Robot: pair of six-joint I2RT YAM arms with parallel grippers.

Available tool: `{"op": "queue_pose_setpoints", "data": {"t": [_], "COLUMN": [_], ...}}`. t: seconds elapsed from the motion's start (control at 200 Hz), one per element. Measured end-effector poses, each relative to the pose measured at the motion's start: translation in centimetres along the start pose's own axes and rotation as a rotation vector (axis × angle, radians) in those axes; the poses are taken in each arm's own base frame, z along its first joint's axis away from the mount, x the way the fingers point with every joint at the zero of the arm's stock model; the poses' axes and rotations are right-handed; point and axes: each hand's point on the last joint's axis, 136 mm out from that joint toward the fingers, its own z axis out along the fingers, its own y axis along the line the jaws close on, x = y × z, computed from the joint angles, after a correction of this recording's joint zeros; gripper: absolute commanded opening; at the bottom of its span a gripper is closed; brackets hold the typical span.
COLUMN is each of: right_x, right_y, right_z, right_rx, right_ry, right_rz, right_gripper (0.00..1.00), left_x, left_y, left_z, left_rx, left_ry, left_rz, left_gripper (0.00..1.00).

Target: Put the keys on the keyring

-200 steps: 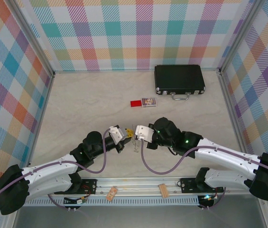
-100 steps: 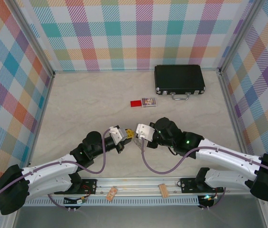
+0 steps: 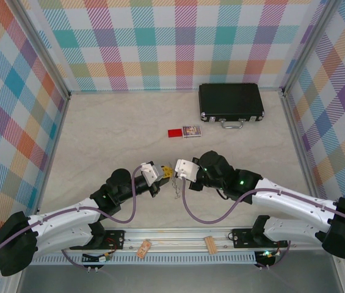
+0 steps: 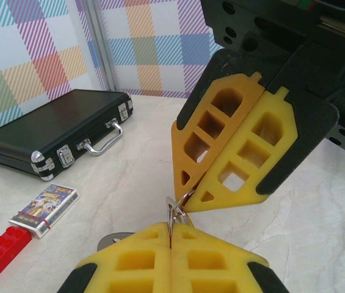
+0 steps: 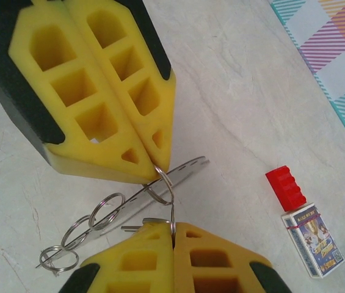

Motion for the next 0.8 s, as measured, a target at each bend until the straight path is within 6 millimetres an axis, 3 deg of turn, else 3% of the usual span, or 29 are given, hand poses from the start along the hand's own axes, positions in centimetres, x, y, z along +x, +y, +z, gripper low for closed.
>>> {"op": "queue_pose_setpoints", "data": {"t": [0.8], "right_x": [0.34], "right_y": [0.82], "right_z": [0.76], "right_rx": [-0.042], "right_ry": [0.011], "right_rz": [-0.006], "right_gripper": [0.00], "left_x": [-0.07], "left_y": [-0.07], "left_z": [0.01], "left_rx": [0.004], "left_ry": [-0.003], "left_rz": [-0.003], "left_gripper": [0.00]}}
